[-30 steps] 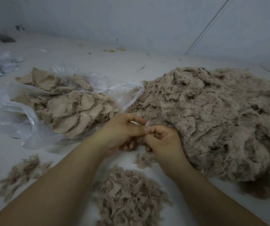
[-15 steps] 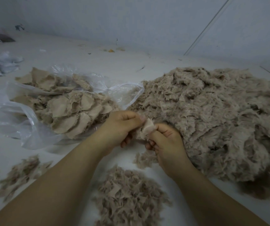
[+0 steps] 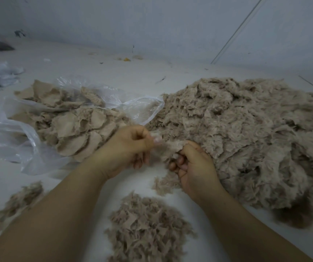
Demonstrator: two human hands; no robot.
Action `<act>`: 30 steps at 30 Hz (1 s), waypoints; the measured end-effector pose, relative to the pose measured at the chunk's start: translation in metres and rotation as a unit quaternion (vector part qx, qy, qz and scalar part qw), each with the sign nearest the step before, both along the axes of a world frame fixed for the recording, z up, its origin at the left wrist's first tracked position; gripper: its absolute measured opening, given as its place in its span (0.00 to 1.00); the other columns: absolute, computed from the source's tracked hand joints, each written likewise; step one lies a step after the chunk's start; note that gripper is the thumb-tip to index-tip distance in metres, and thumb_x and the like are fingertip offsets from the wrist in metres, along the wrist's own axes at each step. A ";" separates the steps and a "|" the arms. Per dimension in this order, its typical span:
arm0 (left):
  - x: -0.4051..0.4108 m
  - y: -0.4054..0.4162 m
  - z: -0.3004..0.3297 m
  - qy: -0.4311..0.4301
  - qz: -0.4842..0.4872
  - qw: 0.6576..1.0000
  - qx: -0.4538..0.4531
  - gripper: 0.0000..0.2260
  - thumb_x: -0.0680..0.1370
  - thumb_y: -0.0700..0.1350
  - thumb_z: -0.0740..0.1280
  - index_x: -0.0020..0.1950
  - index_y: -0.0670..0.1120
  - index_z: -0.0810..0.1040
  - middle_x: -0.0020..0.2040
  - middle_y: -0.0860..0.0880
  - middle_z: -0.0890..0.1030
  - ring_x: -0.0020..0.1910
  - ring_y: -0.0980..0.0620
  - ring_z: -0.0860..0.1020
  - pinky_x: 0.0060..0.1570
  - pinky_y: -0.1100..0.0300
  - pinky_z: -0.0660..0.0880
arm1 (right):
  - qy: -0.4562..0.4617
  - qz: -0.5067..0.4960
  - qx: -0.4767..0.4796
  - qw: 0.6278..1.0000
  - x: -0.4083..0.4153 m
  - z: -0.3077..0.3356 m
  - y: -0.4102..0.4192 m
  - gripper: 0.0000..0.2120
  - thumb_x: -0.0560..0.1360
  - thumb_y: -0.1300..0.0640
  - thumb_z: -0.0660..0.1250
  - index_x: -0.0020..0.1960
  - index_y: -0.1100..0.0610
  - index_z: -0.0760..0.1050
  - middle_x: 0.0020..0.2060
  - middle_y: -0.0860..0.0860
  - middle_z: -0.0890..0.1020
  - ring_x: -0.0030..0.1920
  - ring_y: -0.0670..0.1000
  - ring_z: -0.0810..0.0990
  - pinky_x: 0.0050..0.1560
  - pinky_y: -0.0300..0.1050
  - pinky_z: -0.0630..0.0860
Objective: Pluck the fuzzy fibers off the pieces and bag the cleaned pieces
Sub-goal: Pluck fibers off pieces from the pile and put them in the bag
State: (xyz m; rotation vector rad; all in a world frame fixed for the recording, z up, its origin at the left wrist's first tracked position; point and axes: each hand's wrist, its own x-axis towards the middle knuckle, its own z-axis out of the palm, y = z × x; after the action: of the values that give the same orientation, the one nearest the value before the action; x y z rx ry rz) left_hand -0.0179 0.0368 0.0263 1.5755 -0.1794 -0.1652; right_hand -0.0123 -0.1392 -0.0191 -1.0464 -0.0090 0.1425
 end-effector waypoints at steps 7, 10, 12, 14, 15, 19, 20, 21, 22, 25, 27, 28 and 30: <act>-0.005 -0.022 -0.007 0.038 -0.042 0.998 0.035 0.12 0.68 0.46 0.75 0.47 0.43 0.79 0.34 0.42 0.80 0.23 0.51 0.71 0.21 0.65 0.63 | 0.021 -0.014 -0.014 1.000 -0.004 0.010 0.001 0.16 0.77 0.69 0.57 0.32 0.58 0.72 0.24 0.50 0.68 0.24 0.46 0.68 0.26 0.38 0.70; -0.002 -0.018 -0.005 0.020 -0.028 0.999 0.029 0.06 0.70 0.47 0.73 0.35 0.47 0.79 0.29 0.43 0.76 0.21 0.53 0.68 0.21 0.66 0.63 | 0.025 -0.005 -0.033 0.999 -0.003 0.011 0.002 0.13 0.78 0.68 0.58 0.38 0.58 0.75 0.25 0.49 0.70 0.26 0.45 0.69 0.28 0.39 0.71; -0.002 -0.015 -0.005 0.025 -0.043 0.998 0.028 0.08 0.71 0.47 0.72 0.33 0.47 0.79 0.26 0.45 0.74 0.20 0.54 0.67 0.21 0.66 0.63 | 0.012 0.020 -0.061 0.998 -0.004 0.012 0.002 0.06 0.78 0.66 0.61 0.49 0.61 0.76 0.27 0.48 0.75 0.27 0.43 0.73 0.29 0.39 0.72; -0.002 -0.015 -0.005 0.025 -0.064 0.997 0.041 0.10 0.71 0.48 0.72 0.31 0.48 0.77 0.25 0.46 0.72 0.20 0.54 0.66 0.21 0.65 0.63 | 0.000 0.035 -0.093 0.995 -0.003 0.012 0.001 0.04 0.79 0.61 0.66 0.51 0.60 0.78 0.35 0.52 0.81 0.32 0.44 0.78 0.31 0.39 0.74; -0.002 -0.015 -0.005 0.023 -0.074 0.996 0.051 0.10 0.70 0.47 0.73 0.30 0.49 0.76 0.25 0.46 0.72 0.21 0.53 0.65 0.21 0.65 0.62 | -0.001 0.034 -0.102 0.994 -0.004 0.012 0.002 0.05 0.79 0.59 0.67 0.50 0.60 0.79 0.39 0.54 0.83 0.35 0.46 0.79 0.32 0.39 0.75; -0.001 -0.013 -0.003 0.030 -0.094 0.994 0.050 0.11 0.72 0.41 0.73 0.31 0.50 0.81 0.24 0.50 0.75 0.20 0.55 0.67 0.21 0.66 0.63 | 0.062 -0.020 -0.070 0.995 -0.004 0.013 0.005 0.10 0.79 0.56 0.67 0.50 0.63 0.80 0.41 0.60 0.80 0.35 0.50 0.79 0.29 0.39 0.75; -0.001 -0.011 -0.004 0.037 -0.092 0.994 0.043 0.10 0.73 0.39 0.72 0.32 0.49 0.81 0.24 0.50 0.75 0.19 0.55 0.67 0.21 0.67 0.62 | 0.074 -0.028 -0.067 0.995 -0.004 0.013 0.004 0.10 0.80 0.56 0.67 0.50 0.63 0.80 0.41 0.60 0.79 0.34 0.50 0.78 0.28 0.40 0.75; -0.001 -0.010 -0.003 0.045 -0.084 0.995 0.034 0.09 0.73 0.37 0.71 0.33 0.47 0.81 0.23 0.50 0.75 0.19 0.55 0.66 0.21 0.67 0.62 | 0.079 -0.027 -0.067 0.994 -0.003 0.014 0.004 0.10 0.80 0.55 0.67 0.49 0.62 0.80 0.40 0.59 0.79 0.34 0.50 0.78 0.28 0.40 0.75; 0.000 -0.009 -0.004 0.051 -0.078 0.995 0.029 0.07 0.73 0.37 0.71 0.35 0.44 0.81 0.23 0.49 0.74 0.19 0.54 0.66 0.21 0.67 0.62 | 0.077 -0.022 -0.069 0.994 -0.003 0.015 0.004 0.10 0.79 0.55 0.67 0.49 0.62 0.79 0.38 0.58 0.79 0.33 0.49 0.78 0.28 0.39 0.74; -0.001 -0.009 -0.004 0.060 -0.091 0.993 0.040 0.07 0.71 0.37 0.72 0.42 0.35 0.77 0.22 0.49 0.73 0.19 0.55 0.66 0.20 0.67 0.62 | 0.060 -0.007 -0.076 0.995 -0.004 0.016 0.005 0.10 0.78 0.56 0.68 0.50 0.64 0.79 0.34 0.54 0.81 0.30 0.47 0.79 0.28 0.38 0.74; -0.001 -0.009 -0.001 0.061 -0.104 0.991 0.053 0.08 0.69 0.38 0.73 0.41 0.35 0.78 0.22 0.48 0.73 0.18 0.55 0.66 0.20 0.68 0.61 | 0.064 -0.015 -0.058 0.996 -0.005 0.015 0.005 0.11 0.78 0.57 0.68 0.52 0.66 0.79 0.36 0.56 0.82 0.31 0.48 0.80 0.28 0.38 0.74; 0.000 -0.006 -0.001 0.064 -0.112 0.990 0.058 0.08 0.68 0.39 0.74 0.39 0.37 0.77 0.22 0.47 0.73 0.17 0.55 0.66 0.20 0.68 0.61 | 0.066 -0.020 -0.047 0.997 -0.005 0.015 0.005 0.11 0.78 0.57 0.68 0.51 0.66 0.79 0.36 0.57 0.81 0.31 0.48 0.79 0.27 0.39 0.74; 0.001 0.004 0.001 0.079 -0.146 0.983 0.082 0.12 0.67 0.40 0.75 0.38 0.34 0.75 0.23 0.45 0.73 0.16 0.55 0.67 0.20 0.69 0.59 | 0.069 -0.025 -0.039 0.997 -0.005 0.014 0.005 0.10 0.78 0.56 0.68 0.48 0.64 0.78 0.33 0.55 0.78 0.28 0.47 0.76 0.27 0.38 0.73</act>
State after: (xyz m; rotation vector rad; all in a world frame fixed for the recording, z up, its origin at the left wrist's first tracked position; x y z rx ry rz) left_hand -0.0168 0.0410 0.0270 1.6855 -0.2776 -0.5457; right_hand -0.0171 -0.1344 -0.0055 -1.1120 0.1486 0.1712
